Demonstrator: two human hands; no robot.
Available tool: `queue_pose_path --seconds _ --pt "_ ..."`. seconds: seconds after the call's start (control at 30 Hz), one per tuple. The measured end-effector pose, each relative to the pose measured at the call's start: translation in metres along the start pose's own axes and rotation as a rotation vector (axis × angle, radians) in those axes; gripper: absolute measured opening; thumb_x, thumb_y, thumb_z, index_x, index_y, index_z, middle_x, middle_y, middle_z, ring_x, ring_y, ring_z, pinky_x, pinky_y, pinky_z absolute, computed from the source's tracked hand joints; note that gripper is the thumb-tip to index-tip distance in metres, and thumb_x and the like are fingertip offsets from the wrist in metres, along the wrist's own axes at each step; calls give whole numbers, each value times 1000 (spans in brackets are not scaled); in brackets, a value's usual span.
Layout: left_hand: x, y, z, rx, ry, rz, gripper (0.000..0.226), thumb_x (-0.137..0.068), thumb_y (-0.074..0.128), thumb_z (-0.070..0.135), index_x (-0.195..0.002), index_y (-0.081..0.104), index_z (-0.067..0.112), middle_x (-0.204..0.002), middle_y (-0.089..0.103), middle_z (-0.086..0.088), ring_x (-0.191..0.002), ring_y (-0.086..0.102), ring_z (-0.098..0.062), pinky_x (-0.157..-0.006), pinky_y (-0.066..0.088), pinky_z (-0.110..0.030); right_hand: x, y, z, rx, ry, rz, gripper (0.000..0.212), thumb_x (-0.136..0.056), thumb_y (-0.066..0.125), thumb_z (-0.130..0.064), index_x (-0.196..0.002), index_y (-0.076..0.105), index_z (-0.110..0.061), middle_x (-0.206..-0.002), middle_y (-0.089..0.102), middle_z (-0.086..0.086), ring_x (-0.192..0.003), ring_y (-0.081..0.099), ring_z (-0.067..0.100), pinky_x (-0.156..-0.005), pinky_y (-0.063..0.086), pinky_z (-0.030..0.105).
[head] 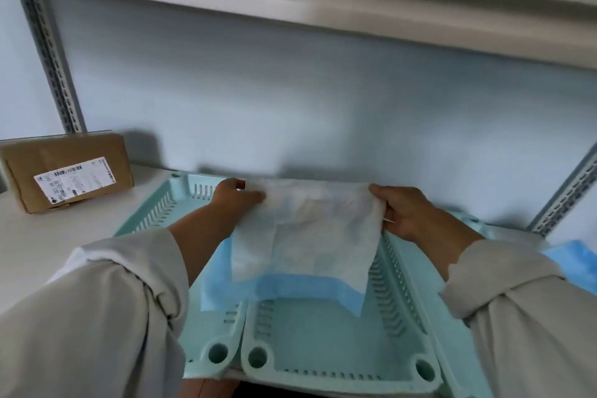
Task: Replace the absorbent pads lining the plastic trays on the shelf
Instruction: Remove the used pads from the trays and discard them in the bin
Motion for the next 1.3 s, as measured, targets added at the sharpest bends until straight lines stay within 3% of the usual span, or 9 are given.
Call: queue_pose_path --seconds 0.1,0.23,0.4,0.5,0.6,0.7,0.83,1.1,1.3 --pt "-1 21 -13 27 -170 -81 51 -84 71 19 -125 51 -3 -114 61 -19 -83 59 -26 -74 49 -32 1 -28 0 -50 27 7 28 -87 66 -8 -113 59 -2 -94 64 11 -72 59 19 -62 50 31" --pt "7 42 -24 -21 -272 -9 64 -88 65 25 -140 34 5 -134 48 -12 -109 51 -28 -83 39 -37 -2 -61 1 -61 33 83 44 -88 65 -8 -130 54 -4 -94 64 8 -75 60 19 -66 51 33" --pt "31 71 -43 -262 -535 -358 32 -89 64 27 -106 60 0 -114 62 -12 -101 57 -27 -91 44 -35 -5 -79 -1 -80 2 123 33 -87 67 -10 -118 61 -1 -119 63 15 -101 61 27 -95 50 43" --pt "55 87 -64 -361 -677 -672 34 -89 62 31 -103 63 0 -110 66 -12 -109 58 -28 -89 47 -38 -9 -85 4 -100 3 123 38 -85 68 -12 -122 60 -3 -122 63 16 -106 61 27 -95 50 42" --pt "61 93 -68 -391 -680 -732 34 -89 62 33 -101 64 1 -106 69 -12 -101 60 -28 -91 47 -37 -9 -87 7 -77 -8 124 35 -86 66 -11 -120 61 -2 -122 62 19 -98 60 25 -92 51 41" --pt "50 94 -60 -256 -573 -647 24 -88 64 18 -105 61 2 -93 71 -12 -87 62 -25 -92 49 -39 -13 -92 8 -56 -16 152 33 -86 66 -10 -118 62 -1 -120 63 18 -95 59 25 -93 51 43" --pt "18 73 -37 17 -313 -264 62 -80 70 1 -137 46 9 -130 56 -15 -101 56 -24 -93 46 -35 -18 -97 15 27 3 170 32 -88 64 -9 -120 60 -2 -123 62 18 -94 58 25 -84 50 38" --pt "-3 62 60 378 113 -89 46 -82 72 16 -126 58 20 -91 65 4 -81 57 -8 -78 38 -28 -17 -92 -62 -132 -330 208 12 -90 63 -15 -100 69 -16 -110 68 8 -97 63 22 -93 52 36" --pt "11 49 3 -264 21 -99 41 -82 70 2 -121 59 -2 -112 57 -17 -100 54 -26 -78 47 -21 -10 -94 10 227 -42 77 8 -90 60 -14 -98 60 -17 -92 64 5 -79 57 16 -82 41 34"
Point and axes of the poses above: each hand's wrist, its own x-axis away from the middle knuckle, its own y-axis out of the palm, z = x × y, the point moved 7 cm from there along -x, towards the middle knuckle
